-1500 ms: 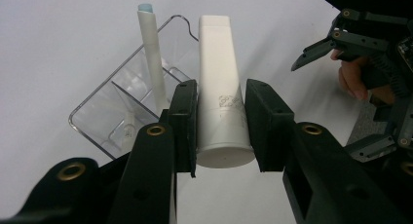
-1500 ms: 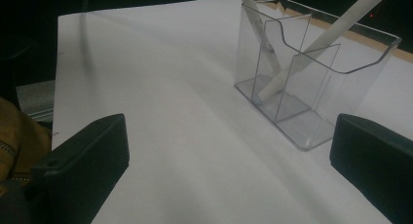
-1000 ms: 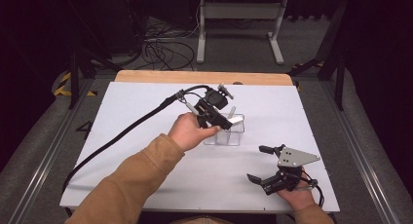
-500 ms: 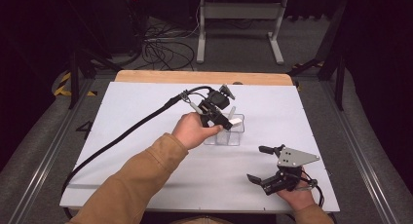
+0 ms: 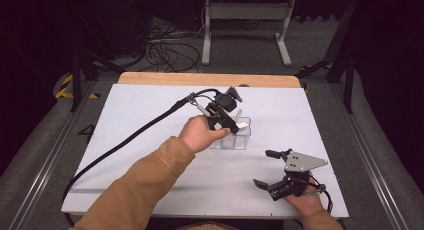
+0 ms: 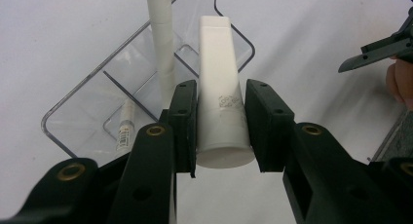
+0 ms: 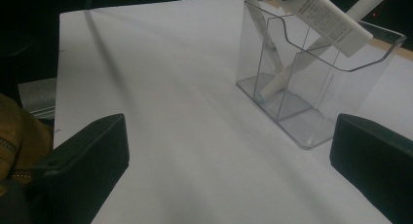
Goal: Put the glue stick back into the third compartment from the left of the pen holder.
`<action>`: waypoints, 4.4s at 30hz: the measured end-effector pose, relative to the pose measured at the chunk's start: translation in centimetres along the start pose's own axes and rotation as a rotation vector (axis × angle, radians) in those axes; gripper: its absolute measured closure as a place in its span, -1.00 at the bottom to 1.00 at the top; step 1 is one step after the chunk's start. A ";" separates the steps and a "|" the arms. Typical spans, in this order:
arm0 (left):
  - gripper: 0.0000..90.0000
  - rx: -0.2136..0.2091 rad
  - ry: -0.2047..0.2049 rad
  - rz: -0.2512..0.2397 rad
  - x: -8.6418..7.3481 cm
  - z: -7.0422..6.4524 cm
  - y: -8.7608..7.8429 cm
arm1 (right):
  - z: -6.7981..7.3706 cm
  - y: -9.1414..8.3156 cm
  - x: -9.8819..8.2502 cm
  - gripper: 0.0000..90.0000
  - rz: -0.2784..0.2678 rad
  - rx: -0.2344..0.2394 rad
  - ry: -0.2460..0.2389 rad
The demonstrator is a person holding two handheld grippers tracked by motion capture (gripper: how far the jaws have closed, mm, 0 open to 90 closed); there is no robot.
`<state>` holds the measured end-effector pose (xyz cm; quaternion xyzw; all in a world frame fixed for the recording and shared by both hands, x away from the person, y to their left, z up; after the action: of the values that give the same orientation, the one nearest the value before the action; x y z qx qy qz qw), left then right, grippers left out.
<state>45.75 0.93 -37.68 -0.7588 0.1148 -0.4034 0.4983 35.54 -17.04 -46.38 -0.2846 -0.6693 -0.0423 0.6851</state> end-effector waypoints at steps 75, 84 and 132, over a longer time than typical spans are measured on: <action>-0.52 0.103 0.295 -0.629 -10.3 0.5 -10.3 | -0.2 0.2 1.2 -0.97 -0.040 0.000 -0.015; -0.58 0.073 0.291 -0.691 -13.5 1.4 -9.9 | -0.2 0.2 1.2 -0.97 -0.042 0.000 -0.016; -0.73 0.070 0.153 -0.727 -25.0 9.3 -5.1 | -0.1 0.4 1.0 -0.97 -0.024 0.003 -0.012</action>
<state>35.10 23.92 -47.49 -0.7002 -0.1393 -0.6132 0.3381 35.89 -16.45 -45.54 -0.2758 -0.6769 -0.0477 0.6808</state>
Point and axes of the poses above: each handheld gripper's, and its own axes: y roughly forward along the jaws, x roughly out of its top, z roughly to its left, the point moved 5 cm from there along y, roughly forward along the jaws, and after that the axes turned 3 degrees about -z, right-handed, at the moved point
